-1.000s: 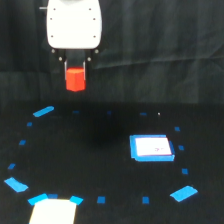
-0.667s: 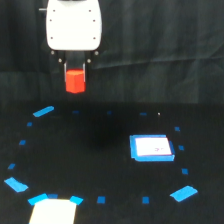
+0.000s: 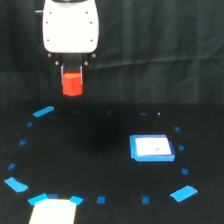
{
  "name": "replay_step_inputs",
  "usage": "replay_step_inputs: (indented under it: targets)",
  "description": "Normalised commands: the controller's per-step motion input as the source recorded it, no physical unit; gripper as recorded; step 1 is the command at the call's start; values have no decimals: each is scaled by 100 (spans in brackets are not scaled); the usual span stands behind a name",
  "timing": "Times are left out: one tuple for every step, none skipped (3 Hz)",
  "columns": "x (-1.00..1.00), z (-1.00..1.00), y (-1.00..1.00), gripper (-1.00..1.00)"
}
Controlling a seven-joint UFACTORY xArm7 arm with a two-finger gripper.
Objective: Pick up the red object from the table
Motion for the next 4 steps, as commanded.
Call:
replay_step_inputs:
  targets:
    - [-6, 94, -24, -100]
    - [6, 77, -35, -83]
    - [-3, 44, -24, -100]
    - [1, 44, -2, -100]
